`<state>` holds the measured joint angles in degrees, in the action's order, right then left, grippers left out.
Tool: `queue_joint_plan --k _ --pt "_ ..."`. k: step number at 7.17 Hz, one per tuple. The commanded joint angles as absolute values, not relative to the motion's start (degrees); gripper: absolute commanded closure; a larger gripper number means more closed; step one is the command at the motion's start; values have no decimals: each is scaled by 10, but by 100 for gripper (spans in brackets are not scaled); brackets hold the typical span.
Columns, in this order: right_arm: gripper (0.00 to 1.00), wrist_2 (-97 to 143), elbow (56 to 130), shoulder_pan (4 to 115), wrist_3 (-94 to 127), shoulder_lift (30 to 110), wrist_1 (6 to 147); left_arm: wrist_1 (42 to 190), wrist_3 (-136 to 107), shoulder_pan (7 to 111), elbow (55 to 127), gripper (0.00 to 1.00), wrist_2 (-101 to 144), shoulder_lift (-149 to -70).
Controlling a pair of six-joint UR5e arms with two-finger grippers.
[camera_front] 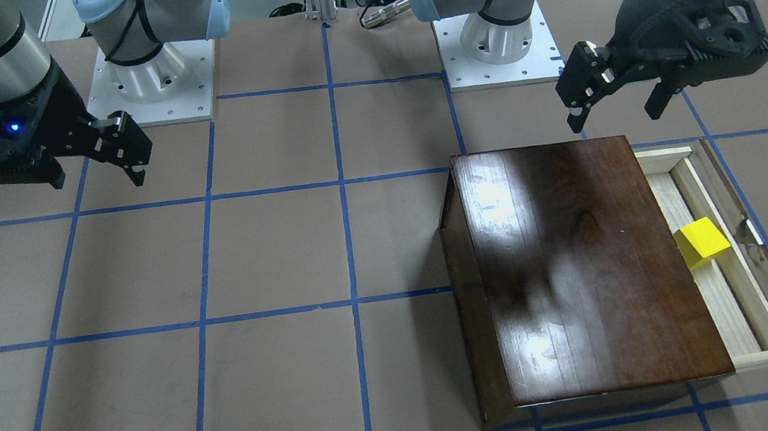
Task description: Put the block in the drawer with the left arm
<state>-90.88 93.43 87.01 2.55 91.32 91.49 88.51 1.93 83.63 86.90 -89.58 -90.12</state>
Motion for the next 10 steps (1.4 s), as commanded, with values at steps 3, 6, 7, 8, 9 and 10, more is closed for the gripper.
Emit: queue_joint_plan --k 3,6,7,8,9,10 --pt "0 -909 934 870 25 913 915 984 -11 890 834 0 -920 -927" --pt "0 -910 934 870 25 913 915 990 -15 891 848 0 -922 -911" --pt "0 -909 934 870 25 913 915 990 -85 891 849 0 -922 -909" --pt "0 -909 934 870 25 913 915 990 -92 891 850 0 -920 -911" --pt "0 -909 934 870 25 913 915 983 -75 890 850 0 -918 -916" --pt "0 -909 934 870 25 913 915 979 -69 888 850 0 -916 -915"
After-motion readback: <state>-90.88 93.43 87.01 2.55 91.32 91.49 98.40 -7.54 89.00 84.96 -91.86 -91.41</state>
